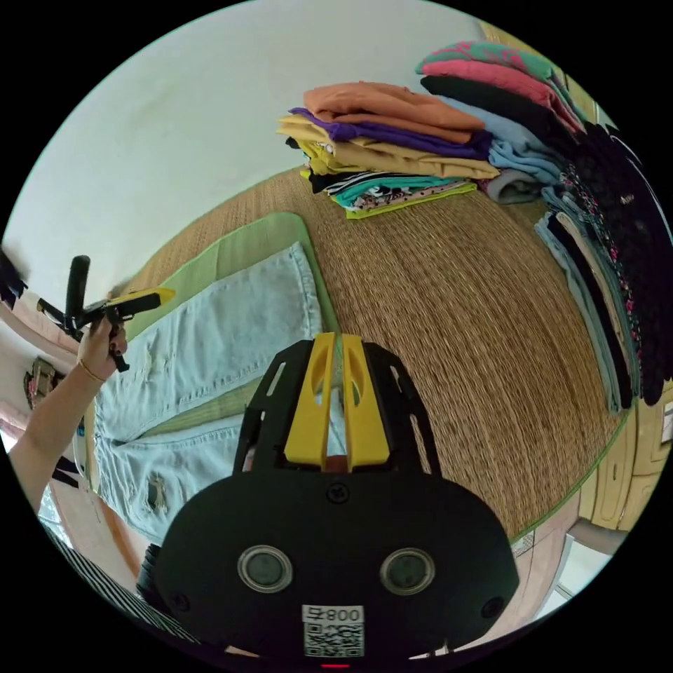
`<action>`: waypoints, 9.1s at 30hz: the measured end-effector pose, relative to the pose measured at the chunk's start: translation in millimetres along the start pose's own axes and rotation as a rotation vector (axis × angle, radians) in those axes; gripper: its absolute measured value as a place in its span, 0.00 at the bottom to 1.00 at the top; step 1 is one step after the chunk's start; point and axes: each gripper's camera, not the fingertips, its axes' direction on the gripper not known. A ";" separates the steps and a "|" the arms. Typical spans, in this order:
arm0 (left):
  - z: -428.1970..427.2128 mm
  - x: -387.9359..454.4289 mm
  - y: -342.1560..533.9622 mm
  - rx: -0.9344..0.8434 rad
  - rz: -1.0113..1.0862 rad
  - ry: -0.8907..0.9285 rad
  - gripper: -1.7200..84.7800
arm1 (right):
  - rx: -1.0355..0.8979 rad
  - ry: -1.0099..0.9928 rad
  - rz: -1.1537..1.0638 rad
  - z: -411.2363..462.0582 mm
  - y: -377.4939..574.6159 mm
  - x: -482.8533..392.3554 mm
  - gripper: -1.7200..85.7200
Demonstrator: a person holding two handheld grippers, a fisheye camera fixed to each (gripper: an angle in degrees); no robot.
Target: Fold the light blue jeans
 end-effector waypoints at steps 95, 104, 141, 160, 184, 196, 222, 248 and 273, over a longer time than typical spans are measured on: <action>593.9 -280.4 793.6 0.245 -0.921 -0.415 0.02 | -0.341 -0.581 -1.166 -353.4 -451.4 -916.2 0.05; 650.7 -332.2 804.7 0.252 -0.931 -0.367 0.02 | -0.449 -0.809 -1.159 -381.4 -500.2 -915.6 0.04; 672.3 -470.3 802.0 0.281 -0.903 -0.488 0.02 | -0.343 -0.471 -1.248 -381.8 -514.4 -882.9 0.02; 532.2 -528.6 779.6 0.426 -0.813 -0.333 0.08 | -0.293 -0.618 -0.885 -356.8 -637.4 -728.0 0.05; 337.9 -649.0 568.3 -0.033 -0.550 -0.448 0.14 | -0.281 -0.147 -1.152 -263.3 -739.4 -749.8 0.14; 262.1 -667.3 487.8 -0.352 -0.383 -0.579 0.15 | -0.283 -0.066 -1.214 -241.8 -739.9 -745.1 0.14; 151.2 -562.1 516.7 -0.399 -0.398 -0.525 0.05 | -0.420 -0.095 -1.089 -273.7 -765.2 -644.3 0.04; 112.8 -245.0 723.4 -0.242 -0.299 -0.511 0.04 | -0.291 -0.054 -1.053 -600.4 -617.0 -485.3 0.03; 254.4 -66.1 871.8 -0.345 -0.316 -0.514 0.04 | -0.361 -0.060 -1.165 -728.6 -406.6 -445.1 0.04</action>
